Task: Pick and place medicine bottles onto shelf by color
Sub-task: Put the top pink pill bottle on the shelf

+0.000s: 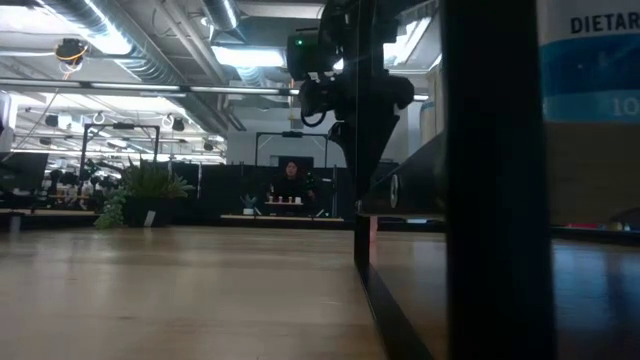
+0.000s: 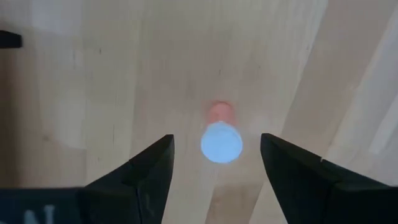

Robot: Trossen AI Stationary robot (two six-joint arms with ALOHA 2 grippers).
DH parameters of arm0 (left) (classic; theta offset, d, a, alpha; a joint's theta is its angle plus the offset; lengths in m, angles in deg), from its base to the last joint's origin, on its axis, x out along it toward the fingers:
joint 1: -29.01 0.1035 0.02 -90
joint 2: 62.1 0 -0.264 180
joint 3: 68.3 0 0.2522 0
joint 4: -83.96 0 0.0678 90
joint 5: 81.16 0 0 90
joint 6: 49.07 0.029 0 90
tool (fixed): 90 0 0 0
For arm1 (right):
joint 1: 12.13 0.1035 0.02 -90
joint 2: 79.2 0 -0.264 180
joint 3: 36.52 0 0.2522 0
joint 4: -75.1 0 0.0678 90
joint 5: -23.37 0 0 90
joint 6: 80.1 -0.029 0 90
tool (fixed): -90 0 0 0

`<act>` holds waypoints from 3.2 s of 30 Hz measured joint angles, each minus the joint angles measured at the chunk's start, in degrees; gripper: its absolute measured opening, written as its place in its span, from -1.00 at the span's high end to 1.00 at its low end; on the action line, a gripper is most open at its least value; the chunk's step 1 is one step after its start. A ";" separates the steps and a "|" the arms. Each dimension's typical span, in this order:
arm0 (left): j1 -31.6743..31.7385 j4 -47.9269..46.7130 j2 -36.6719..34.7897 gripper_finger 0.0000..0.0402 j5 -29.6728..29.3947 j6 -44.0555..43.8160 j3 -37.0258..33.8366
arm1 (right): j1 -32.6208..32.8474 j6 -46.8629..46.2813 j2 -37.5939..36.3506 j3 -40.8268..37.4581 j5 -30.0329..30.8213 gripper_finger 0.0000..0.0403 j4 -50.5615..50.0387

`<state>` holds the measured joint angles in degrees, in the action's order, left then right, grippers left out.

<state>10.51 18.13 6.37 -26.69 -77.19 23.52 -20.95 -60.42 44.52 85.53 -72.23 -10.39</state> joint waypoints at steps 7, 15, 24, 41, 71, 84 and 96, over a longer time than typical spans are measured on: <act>0.00 0.00 0.00 -0.05 0.02 -0.02 0.00 | -0.09 0.10 0.27 0.00 -0.07 -0.20 -0.42; 0.00 0.00 0.02 -0.05 0.02 -0.16 0.00 | -0.17 0.36 0.35 -3.49 -0.07 -0.20 1.56; 0.00 0.00 0.02 -0.05 0.02 -0.24 0.00 | -0.20 0.54 0.48 -8.58 -0.03 -0.20 5.00; 0.00 0.00 0.02 -0.05 0.02 -0.39 0.00 | -0.20 1.69 0.46 -8.48 0.06 0.03 7.37; -0.09 -0.24 0.02 -0.05 1.72 0.17 0.00 | 7.48 -9.77 -12.05 -7.74 4.05 0.42 1.56; -0.09 -0.24 0.02 -0.05 2.23 0.21 0.00 | 18.85 -34.06 -24.16 -7.74 4.01 0.42 -5.59; -1.41 -0.22 0.02 -0.05 2.21 0.33 0.00 | 31.25 -52.82 -25.68 -8.51 3.84 0.40 -10.55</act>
<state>9.09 17.91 6.39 -24.48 -76.86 23.52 10.31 -113.24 18.84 77.02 -68.39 -20.94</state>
